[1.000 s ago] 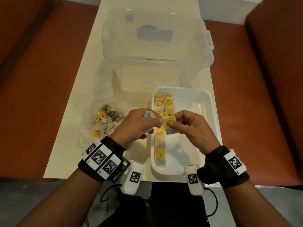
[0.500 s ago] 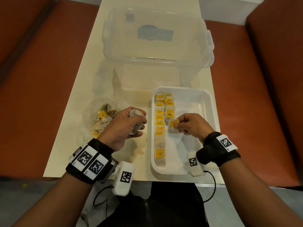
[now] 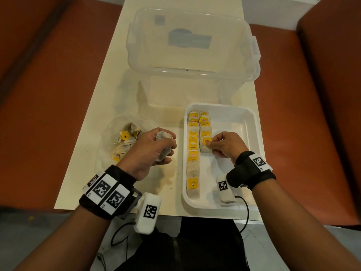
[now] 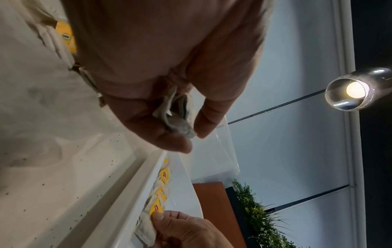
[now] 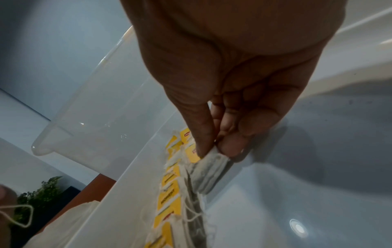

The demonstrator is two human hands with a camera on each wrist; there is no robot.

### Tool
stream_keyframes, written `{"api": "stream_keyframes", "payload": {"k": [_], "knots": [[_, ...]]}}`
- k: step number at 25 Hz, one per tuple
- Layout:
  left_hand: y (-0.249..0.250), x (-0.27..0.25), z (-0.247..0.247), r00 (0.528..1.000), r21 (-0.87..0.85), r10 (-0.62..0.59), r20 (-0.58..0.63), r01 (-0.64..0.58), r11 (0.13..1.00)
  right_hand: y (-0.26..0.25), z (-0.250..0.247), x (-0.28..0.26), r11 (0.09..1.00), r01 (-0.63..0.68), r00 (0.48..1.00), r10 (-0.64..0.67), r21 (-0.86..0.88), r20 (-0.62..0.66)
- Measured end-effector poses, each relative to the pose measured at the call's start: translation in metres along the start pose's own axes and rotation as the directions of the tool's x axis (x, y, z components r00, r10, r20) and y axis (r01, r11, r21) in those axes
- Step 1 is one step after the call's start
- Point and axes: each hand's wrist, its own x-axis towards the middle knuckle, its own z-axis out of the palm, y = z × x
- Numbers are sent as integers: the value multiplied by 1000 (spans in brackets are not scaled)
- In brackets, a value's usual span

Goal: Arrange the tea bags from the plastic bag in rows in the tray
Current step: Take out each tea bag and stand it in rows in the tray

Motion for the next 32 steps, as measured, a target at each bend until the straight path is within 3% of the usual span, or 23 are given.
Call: {"api": "stream_keyframes", "payload": {"k": [10, 18, 27, 29, 32], "knots": [[-2, 1, -3, 1000, -28, -10, 6, 11, 1000, 5, 7, 5, 997, 64, 997, -66, -35, -51], [-4, 2, -4, 993, -173, -13, 121, 34, 984, 6, 5, 4, 998, 66, 996, -67, -22, -56], [-1, 2, -2, 993, -284, -13, 118, 47, 958, 5, 4, 2, 997, 73, 994, -74, -25, -78], [1, 1, 0, 993, -356, -33, 111, 71, 932, -1, 3, -9, 992, 125, 986, -128, -33, -112], [0, 5, 4, 993, -436, -79, 85, 109, 893, -13, 5, -39, 944, 330, 940, -331, -26, -80]]}}
